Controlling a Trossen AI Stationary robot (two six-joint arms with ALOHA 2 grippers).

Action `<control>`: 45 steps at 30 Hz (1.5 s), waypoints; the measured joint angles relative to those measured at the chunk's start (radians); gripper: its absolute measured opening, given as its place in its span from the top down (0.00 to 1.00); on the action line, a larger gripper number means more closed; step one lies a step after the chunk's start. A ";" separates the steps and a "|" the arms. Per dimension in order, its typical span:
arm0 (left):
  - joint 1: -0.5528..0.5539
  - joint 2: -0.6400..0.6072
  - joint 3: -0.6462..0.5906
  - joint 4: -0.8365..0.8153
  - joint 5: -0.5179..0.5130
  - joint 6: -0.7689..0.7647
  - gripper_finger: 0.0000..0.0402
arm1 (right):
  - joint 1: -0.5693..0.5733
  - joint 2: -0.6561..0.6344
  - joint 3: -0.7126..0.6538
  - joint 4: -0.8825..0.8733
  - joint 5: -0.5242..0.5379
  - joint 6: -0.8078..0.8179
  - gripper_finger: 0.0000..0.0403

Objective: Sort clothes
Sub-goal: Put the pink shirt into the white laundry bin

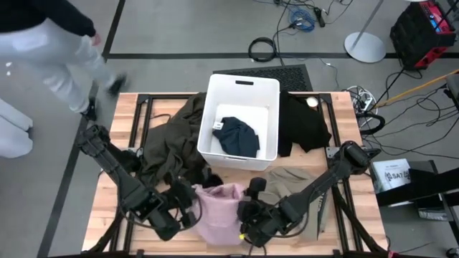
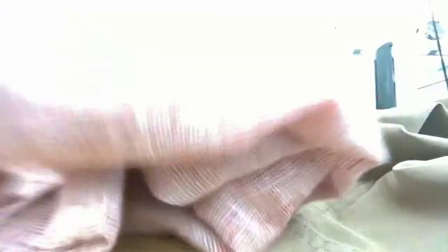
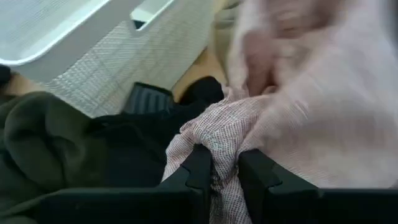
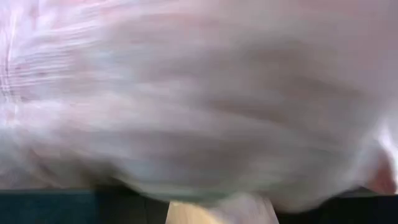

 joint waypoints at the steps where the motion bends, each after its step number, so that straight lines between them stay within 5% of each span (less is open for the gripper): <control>1: 0.010 0.001 0.000 0.000 0.000 -0.002 0.88 | 0.010 -0.009 0.017 -0.024 0.000 0.002 0.48; 3: 0.028 0.010 0.000 0.001 0.004 0.024 0.88 | 0.036 -0.031 0.049 -0.052 -0.001 0.003 0.48; 10: -0.015 0.114 -0.028 0.050 0.179 0.576 0.88 | 0.112 -0.092 0.092 -0.062 -0.001 0.021 0.48; 16: -0.087 0.278 -0.038 0.054 0.179 0.759 0.88 | 0.142 -0.062 0.092 -0.046 0.008 0.127 0.48; 22: -0.127 0.402 -0.038 0.053 0.171 0.756 0.88 | 0.147 0.074 0.088 0.006 0.157 0.178 0.49; 28: -0.201 0.421 -0.037 -0.112 0.121 0.606 0.88 | 0.084 0.092 0.087 -0.332 0.107 0.472 0.59; 31: -0.235 0.395 -0.014 -0.252 0.099 0.423 0.88 | 0.069 0.097 0.087 -0.329 0.091 0.497 0.64; 38: -0.294 0.244 0.031 -0.257 0.077 0.245 0.88 | -0.030 0.097 0.087 -0.007 -0.102 0.050 0.65; 45: -0.328 0.144 0.032 -0.235 0.097 0.196 0.88 | -0.152 0.133 0.086 0.058 -0.204 -0.309 0.65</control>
